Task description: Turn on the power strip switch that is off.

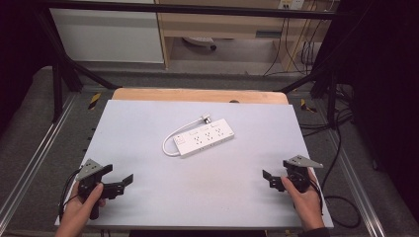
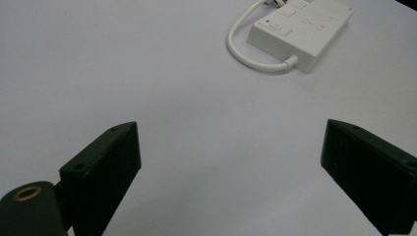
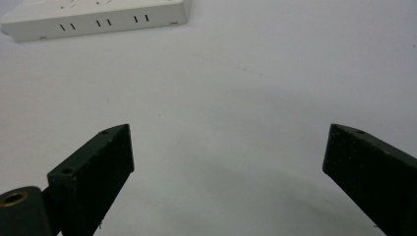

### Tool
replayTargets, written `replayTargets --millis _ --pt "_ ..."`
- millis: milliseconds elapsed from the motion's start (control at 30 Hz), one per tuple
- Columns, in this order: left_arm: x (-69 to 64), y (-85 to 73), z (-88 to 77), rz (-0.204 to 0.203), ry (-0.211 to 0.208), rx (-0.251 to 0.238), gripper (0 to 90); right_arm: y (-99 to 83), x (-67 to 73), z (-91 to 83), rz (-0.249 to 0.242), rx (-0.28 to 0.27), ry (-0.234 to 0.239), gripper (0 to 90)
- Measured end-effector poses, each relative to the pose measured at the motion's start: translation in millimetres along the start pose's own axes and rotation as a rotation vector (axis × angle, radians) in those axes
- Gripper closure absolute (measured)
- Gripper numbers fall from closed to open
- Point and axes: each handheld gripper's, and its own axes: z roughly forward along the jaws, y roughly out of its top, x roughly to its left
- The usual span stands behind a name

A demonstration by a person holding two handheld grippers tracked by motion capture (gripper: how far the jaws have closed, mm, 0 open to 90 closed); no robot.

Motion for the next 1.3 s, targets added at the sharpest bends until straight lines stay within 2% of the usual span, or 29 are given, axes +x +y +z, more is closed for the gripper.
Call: replayTargets --millis 233,333,500,767,933,1133,1300 --pt "-0.1 0.6 0.0 0.002 -0.001 -0.003 8.2 1.0 0.6 -3.6 0.001 -0.024 -0.006 6.1" --pt "0.7 0.5 -0.1 0.000 -0.001 -0.003 8.2 3.1 0.5 -5.0 0.029 -0.027 0.017 4.6" --pt "0.1 0.2 0.9 0.007 -0.006 0.007 8.1 3.5 0.6 -7.1 0.021 -0.033 0.003 5.3" --pt "-0.4 1.5 0.1 0.009 -0.020 -0.007 8.0 4.2 3.4 -12.5 0.004 -0.066 -0.011 7.3" --pt "1.8 1.2 -0.3 0.005 -0.018 -0.007 8.0 6.6 6.9 -15.0 -0.001 -0.100 -0.013 7.6" --pt "6.0 0.9 -0.8 -0.012 0.006 -0.009 8.3 9.1 11.8 -12.8 -0.017 -0.109 -0.018 7.3" --pt "4.8 1.8 0.1 -0.004 0.008 -0.008 8.3 9.5 13.7 -14.6 -0.022 -0.113 -0.012 6.8"
